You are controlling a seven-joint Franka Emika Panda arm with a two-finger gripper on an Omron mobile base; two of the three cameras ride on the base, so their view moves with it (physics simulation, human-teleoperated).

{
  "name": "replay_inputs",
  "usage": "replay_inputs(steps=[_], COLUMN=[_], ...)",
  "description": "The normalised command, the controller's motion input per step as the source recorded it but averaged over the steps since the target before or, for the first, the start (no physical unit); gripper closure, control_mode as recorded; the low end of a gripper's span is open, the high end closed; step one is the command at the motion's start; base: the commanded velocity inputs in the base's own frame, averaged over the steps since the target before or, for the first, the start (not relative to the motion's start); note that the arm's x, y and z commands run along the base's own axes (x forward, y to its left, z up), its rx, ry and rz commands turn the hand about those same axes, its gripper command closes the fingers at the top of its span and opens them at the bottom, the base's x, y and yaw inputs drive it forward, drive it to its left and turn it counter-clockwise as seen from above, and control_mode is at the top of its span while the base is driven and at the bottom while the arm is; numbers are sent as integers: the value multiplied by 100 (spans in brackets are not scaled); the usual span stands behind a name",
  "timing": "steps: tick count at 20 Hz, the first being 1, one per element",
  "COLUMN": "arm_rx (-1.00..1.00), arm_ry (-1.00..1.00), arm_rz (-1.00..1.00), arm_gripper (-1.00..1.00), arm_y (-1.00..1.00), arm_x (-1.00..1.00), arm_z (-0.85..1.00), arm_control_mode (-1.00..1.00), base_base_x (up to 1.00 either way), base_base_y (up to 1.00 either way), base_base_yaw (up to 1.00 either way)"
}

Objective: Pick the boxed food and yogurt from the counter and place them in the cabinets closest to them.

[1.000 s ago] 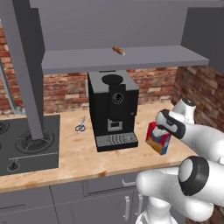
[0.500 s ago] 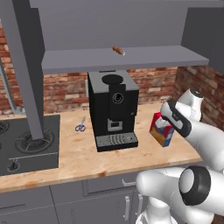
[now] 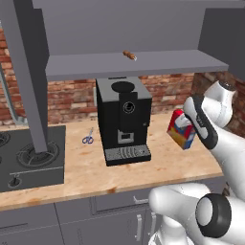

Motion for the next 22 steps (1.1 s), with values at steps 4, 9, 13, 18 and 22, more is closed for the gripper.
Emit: replay_inputs(steps=[4, 9, 13, 18, 22], arm_rx=[0, -2, -3, -1, 0], arm_ry=[-4, -4, -9, -13, -16], arm_rz=[-1, -2, -2, -1, 0], arm_gripper=[100, 100, 100, 100, 100], arm_y=[-6, -10, -6, 0, 0], arm_x=[-35, -44, -50, -34, -35], arm_z=[74, 69, 67, 83, 90], arm_control_mode=[-100, -100, -100, -100, -100], base_base_x=[0, 0, 0, 0, 0], base_base_y=[0, 0, 0, 0, 0], base_base_yaw=[0, 0, 0, 0, 0])
